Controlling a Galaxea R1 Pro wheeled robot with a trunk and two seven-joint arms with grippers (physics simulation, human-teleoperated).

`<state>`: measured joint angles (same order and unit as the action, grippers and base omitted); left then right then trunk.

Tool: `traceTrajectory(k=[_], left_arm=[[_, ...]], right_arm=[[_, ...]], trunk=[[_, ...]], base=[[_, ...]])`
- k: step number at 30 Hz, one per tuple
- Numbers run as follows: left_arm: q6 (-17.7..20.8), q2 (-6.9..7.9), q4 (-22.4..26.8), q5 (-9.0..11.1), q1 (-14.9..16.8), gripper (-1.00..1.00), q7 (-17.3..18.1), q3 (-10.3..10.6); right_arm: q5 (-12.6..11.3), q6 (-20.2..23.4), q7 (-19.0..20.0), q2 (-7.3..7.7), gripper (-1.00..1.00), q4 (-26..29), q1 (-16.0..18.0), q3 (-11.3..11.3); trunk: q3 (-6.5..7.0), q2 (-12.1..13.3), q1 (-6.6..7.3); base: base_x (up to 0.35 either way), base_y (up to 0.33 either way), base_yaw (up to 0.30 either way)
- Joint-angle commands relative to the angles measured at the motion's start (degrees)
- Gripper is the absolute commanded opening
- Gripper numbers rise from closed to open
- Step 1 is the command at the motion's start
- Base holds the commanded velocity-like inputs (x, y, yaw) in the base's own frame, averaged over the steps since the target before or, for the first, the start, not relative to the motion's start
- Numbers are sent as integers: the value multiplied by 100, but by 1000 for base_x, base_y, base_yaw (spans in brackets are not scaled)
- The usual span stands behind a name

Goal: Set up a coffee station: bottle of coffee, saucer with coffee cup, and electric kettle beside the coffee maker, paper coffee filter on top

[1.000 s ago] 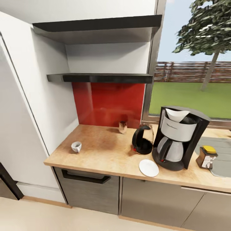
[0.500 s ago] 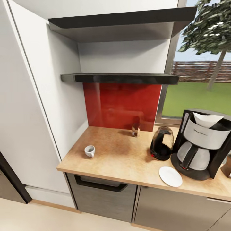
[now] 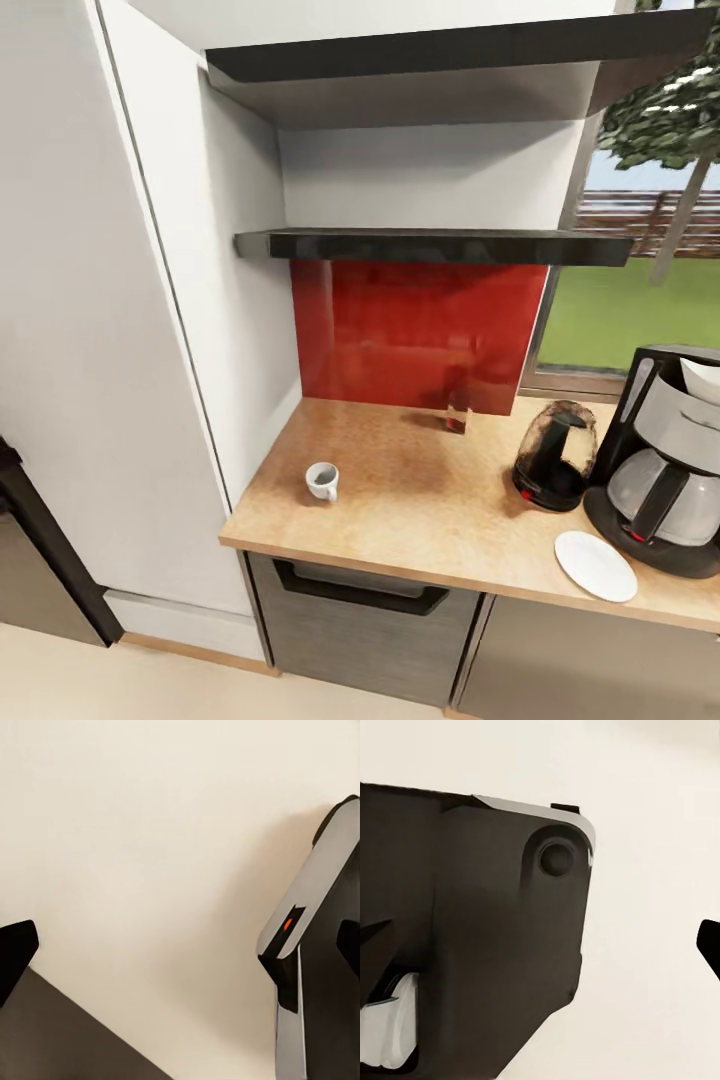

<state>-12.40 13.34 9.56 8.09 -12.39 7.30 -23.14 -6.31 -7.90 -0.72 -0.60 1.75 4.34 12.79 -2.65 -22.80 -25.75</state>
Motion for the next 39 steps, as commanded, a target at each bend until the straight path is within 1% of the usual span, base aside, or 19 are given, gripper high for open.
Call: traceTrajectory(k=[1, 5, 16, 25, 31, 34, 35, 36, 39], left_arm=[[0, 1, 2, 60, 2, 100, 43, -5], [0, -5, 2, 61, 2, 100, 43, -6], [8, -7, 2, 61, 3, 100, 43, -6], [23, 5, 17, 61, 7, 100, 35, -14], [26, 0, 33, 62, 8, 100, 35, -21], [-21, -16, 52, 61, 8, 100, 34, -16], [-28, -12, 61, 64, 8, 100, 34, -15], [-31, -13, 66, 67, 8, 100, 33, -18], [-40, -8, 71, 73, 14, 100, 27, -22]], right_arm=[[-62, -26, -8, -5, 100, -8, 5, 45], [-63, -27, -10, -9, 100, -8, 5, 40], [-64, -28, -15, -5, 100, -8, 5, 31], [-71, -36, -16, -10, 100, -6, 5, 30], [-79, -44, -16, -10, 100, -1, 5, 25], [-65, -59, -8, -123, 100, 758, 10, 30], [-52, -61, -20, -145, 100, 1120, 11, 34], [-45, -64, -27, -156, 100, 1436, 12, 41], [-36, -109, -32, -166, 100, 2159, 14, 46]], trunk=[[-11, -12, -4], [-11, -12, -4], [36, -12, -4], [82, -12, -4], [95, -12, -4], [96, -12, -4], [96, -12, -4], [97, -12, -4], [97, -12, -4]], base=[[14, 336, 0], [54, 336, -3], [105, 336, -223], [18, 338, -225], [0, 338, -84], [0, 338, -19], [-13, 338, -6], [-49, 275, -3], [-210, 108, -1]])
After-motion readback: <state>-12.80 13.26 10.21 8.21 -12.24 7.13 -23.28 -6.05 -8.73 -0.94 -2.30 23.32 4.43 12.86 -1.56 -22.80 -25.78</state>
